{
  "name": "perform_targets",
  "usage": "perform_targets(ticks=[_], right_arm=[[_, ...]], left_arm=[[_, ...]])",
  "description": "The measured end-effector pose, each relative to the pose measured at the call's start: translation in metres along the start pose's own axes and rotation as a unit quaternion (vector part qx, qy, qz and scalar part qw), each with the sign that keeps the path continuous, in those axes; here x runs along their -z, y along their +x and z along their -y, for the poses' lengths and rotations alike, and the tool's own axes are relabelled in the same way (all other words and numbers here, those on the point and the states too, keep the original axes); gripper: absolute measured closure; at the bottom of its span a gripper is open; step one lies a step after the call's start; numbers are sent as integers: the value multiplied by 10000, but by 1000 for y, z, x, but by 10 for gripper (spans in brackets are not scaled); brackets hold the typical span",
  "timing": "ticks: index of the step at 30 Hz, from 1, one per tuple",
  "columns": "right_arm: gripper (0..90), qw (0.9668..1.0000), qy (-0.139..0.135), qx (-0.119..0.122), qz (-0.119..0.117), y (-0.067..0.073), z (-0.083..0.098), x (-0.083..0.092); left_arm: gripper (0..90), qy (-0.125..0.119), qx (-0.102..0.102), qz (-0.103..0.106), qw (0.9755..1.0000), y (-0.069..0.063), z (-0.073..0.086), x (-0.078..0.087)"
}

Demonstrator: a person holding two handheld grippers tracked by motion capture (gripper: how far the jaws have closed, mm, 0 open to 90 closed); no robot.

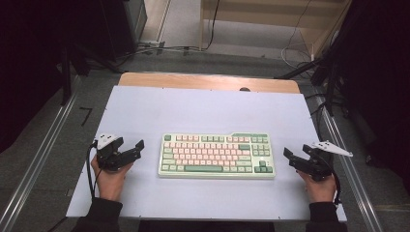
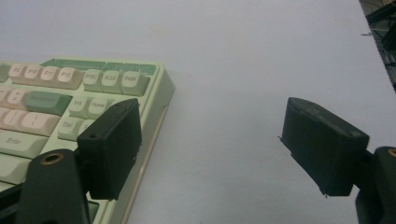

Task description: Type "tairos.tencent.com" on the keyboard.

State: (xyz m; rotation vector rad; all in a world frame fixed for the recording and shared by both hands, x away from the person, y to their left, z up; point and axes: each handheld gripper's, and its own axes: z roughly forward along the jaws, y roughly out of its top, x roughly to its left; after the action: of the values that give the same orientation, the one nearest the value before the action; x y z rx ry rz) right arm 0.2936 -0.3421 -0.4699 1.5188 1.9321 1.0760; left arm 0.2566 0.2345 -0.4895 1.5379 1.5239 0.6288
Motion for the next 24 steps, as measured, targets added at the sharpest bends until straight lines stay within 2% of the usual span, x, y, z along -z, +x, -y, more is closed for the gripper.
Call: perform_targets(ticks=[5, 11, 19, 24], right_arm=[[184, 9998, 10, 109, -154, 11, -1, -1], [184, 9989, 43, 197, -426, 28, -2, -4], [184, 9969, 69, 361, -689, 49, -3, -7], [184, 9960, 85, 425, -780, 57, -3, -7]], left_arm=[[194, -21, -34, 49, 10000, -5, 0, 0], [194, -32, -154, 210, 9997, -16, 0, 0], [196, -109, -360, 563, 9977, -37, -1, -5], [205, -184, -567, 691, 9958, -50, -2, -5]])
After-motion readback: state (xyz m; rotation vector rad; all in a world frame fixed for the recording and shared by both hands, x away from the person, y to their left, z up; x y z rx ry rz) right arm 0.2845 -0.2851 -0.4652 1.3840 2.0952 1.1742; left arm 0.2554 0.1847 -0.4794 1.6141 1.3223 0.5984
